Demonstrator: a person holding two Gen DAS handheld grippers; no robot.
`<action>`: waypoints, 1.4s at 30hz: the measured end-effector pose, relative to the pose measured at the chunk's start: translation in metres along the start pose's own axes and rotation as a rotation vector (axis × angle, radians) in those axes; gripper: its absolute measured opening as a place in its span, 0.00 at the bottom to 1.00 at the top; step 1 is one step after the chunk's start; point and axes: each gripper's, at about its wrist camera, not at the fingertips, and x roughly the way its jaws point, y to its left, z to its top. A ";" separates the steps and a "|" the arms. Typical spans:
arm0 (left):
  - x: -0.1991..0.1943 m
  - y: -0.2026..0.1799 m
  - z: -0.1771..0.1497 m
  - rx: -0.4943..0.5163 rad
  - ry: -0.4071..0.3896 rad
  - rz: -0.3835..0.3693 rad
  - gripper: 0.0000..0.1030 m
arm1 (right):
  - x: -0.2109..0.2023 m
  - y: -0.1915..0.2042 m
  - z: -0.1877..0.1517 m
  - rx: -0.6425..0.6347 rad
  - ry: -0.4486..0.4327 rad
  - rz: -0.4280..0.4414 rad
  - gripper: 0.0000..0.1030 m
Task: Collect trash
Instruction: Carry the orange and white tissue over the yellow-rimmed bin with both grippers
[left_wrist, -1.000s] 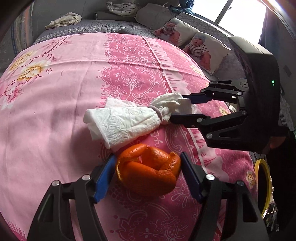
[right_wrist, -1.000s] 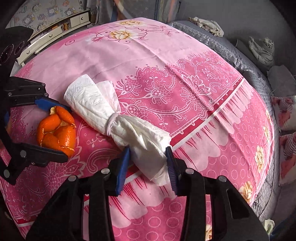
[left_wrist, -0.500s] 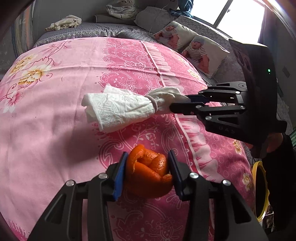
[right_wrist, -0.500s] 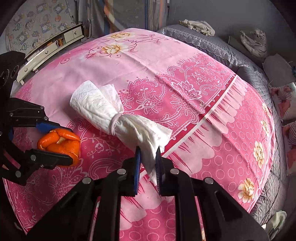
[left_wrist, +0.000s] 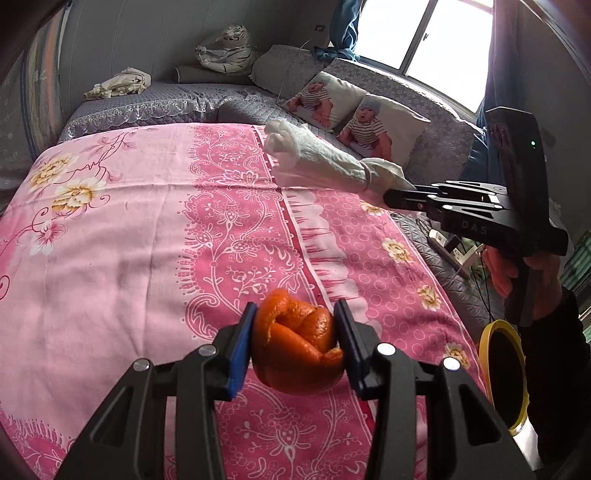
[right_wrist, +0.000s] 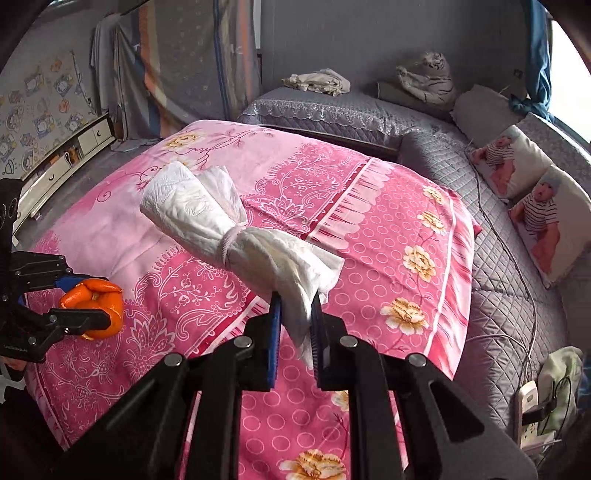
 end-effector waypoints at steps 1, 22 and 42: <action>-0.003 -0.005 0.000 0.012 -0.006 -0.005 0.39 | -0.009 -0.003 -0.005 0.017 -0.007 -0.012 0.13; -0.060 -0.176 -0.007 0.293 -0.131 -0.214 0.39 | -0.179 -0.070 -0.158 0.425 -0.173 -0.293 0.13; -0.064 -0.329 -0.034 0.571 -0.127 -0.390 0.39 | -0.334 -0.088 -0.330 0.825 -0.270 -0.716 0.13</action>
